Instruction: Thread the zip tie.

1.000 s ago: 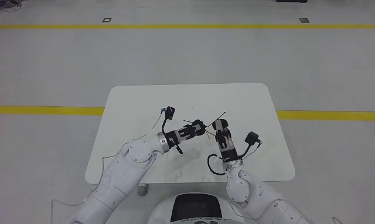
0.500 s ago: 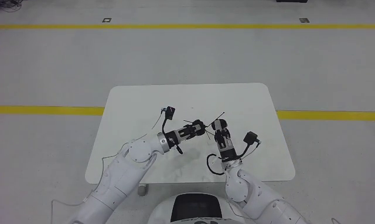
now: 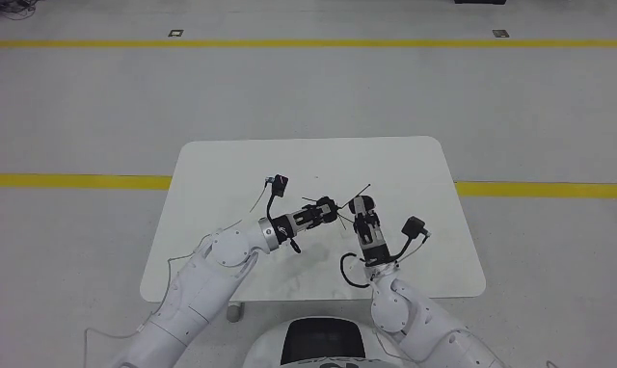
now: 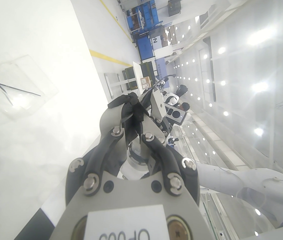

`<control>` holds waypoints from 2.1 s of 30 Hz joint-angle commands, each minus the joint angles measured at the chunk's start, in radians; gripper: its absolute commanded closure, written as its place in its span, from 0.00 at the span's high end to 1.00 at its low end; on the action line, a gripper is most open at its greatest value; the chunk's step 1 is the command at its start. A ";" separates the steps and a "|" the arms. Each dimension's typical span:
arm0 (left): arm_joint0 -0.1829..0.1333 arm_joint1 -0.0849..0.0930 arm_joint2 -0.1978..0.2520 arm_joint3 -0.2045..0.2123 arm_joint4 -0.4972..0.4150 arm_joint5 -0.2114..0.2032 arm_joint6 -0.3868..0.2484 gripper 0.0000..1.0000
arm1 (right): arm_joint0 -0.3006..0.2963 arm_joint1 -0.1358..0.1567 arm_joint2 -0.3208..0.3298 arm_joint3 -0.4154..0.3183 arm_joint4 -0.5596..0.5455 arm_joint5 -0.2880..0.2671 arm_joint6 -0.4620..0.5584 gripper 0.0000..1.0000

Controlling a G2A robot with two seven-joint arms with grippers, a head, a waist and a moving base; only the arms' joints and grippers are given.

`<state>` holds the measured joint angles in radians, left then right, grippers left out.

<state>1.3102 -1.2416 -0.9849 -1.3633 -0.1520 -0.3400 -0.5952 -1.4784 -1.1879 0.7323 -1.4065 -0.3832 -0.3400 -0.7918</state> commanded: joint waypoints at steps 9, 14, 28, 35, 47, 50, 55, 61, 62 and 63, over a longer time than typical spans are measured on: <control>0.000 0.000 0.000 0.000 0.000 0.000 0.000 0.00 | 0.000 -0.010 0.006 0.012 -0.003 0.000 0.014 0.00; 0.000 0.000 0.000 0.000 0.000 0.000 0.000 0.00 | -0.003 -0.015 0.013 0.015 -0.007 0.000 0.021 0.00; 0.000 0.000 0.000 0.000 0.000 0.000 0.000 0.00 | -0.023 -0.019 0.032 -0.009 -0.034 0.000 0.017 0.00; 0.000 0.000 0.000 0.000 0.000 0.000 0.000 0.00 | -0.026 -0.017 0.040 -0.010 -0.036 0.000 0.021 0.00; 0.000 0.000 0.000 0.000 0.000 0.000 0.000 0.00 | -0.024 -0.023 0.042 0.002 -0.034 0.000 0.024 0.00; 0.000 0.000 0.000 0.000 0.000 0.000 0.000 0.00 | -0.021 -0.025 0.043 0.006 -0.031 0.000 0.024 0.00; 0.000 0.000 0.000 0.000 0.000 0.000 0.000 0.00 | -0.018 -0.030 0.043 0.012 -0.032 0.000 0.026 0.00; 0.000 0.000 0.000 0.000 0.000 0.000 0.000 0.00 | -0.018 -0.033 0.045 0.016 -0.034 0.000 0.032 0.00; 0.000 0.000 0.000 0.000 0.000 0.000 0.000 0.00 | -0.019 -0.033 0.045 0.016 -0.034 0.000 0.033 0.00; 0.000 0.000 0.000 0.000 0.000 0.000 0.000 0.00 | -0.019 -0.034 0.046 0.017 -0.034 0.000 0.034 0.00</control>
<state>1.3102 -1.2416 -0.9849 -1.3633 -0.1520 -0.3400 -0.5952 -1.4972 -1.2214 0.7781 -1.3902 -0.4172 -0.3400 -0.7582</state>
